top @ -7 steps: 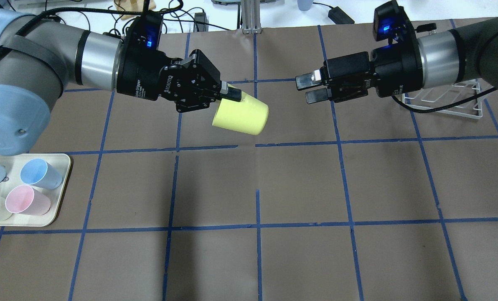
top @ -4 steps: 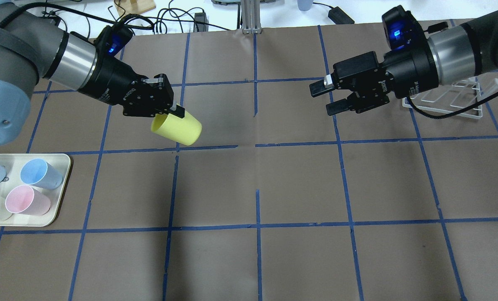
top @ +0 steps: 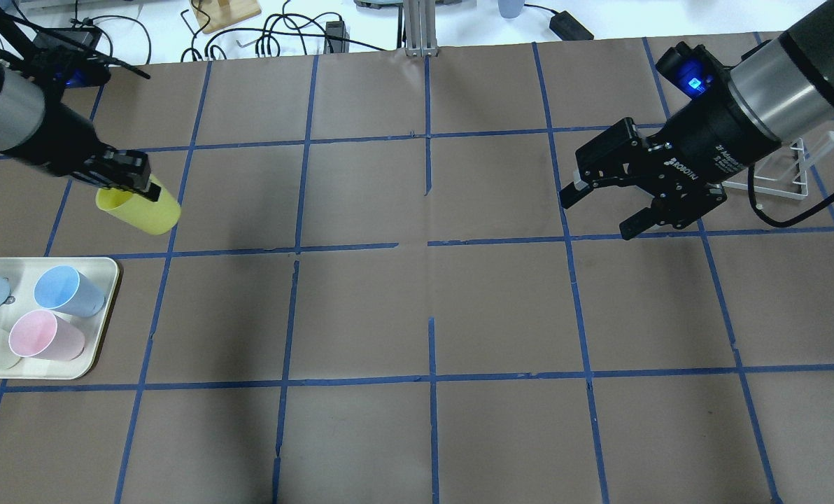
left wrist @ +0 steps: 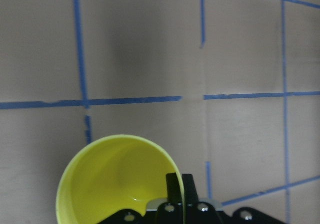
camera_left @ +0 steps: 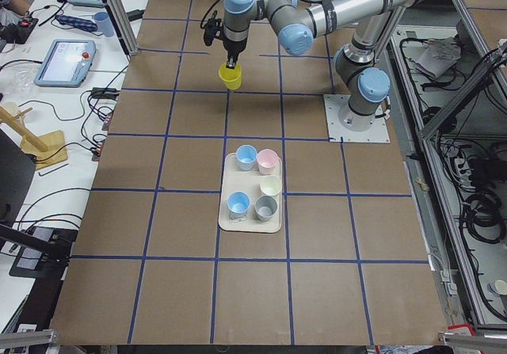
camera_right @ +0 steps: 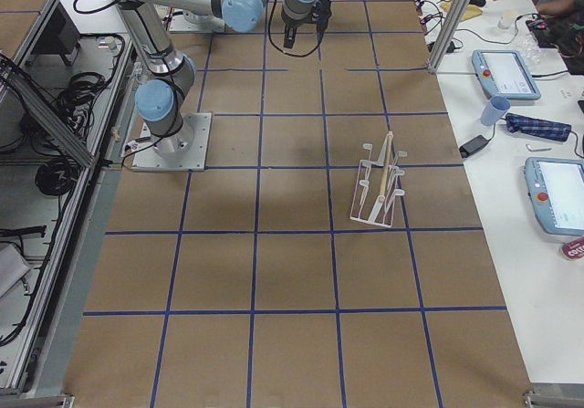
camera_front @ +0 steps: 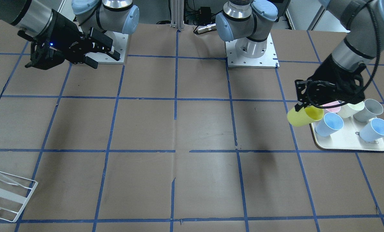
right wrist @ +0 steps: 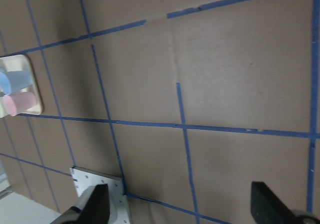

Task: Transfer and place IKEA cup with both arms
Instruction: 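Carry the cup with the left gripper to the white tray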

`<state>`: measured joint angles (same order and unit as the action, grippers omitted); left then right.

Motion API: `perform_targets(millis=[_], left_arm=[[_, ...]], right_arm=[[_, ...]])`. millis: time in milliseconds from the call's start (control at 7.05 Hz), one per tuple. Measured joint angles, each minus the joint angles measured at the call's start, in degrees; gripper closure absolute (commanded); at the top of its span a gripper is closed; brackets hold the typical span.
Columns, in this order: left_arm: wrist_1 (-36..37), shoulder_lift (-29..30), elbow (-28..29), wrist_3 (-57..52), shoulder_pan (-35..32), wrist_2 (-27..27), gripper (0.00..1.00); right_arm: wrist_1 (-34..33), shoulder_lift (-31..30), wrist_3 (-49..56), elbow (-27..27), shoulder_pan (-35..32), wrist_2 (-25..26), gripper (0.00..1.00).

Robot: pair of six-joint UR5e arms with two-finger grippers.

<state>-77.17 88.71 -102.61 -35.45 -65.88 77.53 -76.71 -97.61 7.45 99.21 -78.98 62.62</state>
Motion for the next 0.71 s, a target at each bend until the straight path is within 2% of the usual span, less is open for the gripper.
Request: perform_targets(millis=[284,426,709], left_arm=[[2.40,2.36,0.05,-13.71,8.03,4.57,1.00],[6.07,4.17,0.02,-17.43,10.60,7.30,1.00],[11.65,8.43,-0.41,-21.31,15.88,10.18,1.00]], right_arm=[[-1.83,-0.36,-8.20,-2.51,-6.09,15.34,0.00],[-2.32,-0.63,-11.51,-2.57,-8.72,20.42,0.00],[-3.13,-0.63,-14.82,-2.28,-11.04,23.80,0.00]])
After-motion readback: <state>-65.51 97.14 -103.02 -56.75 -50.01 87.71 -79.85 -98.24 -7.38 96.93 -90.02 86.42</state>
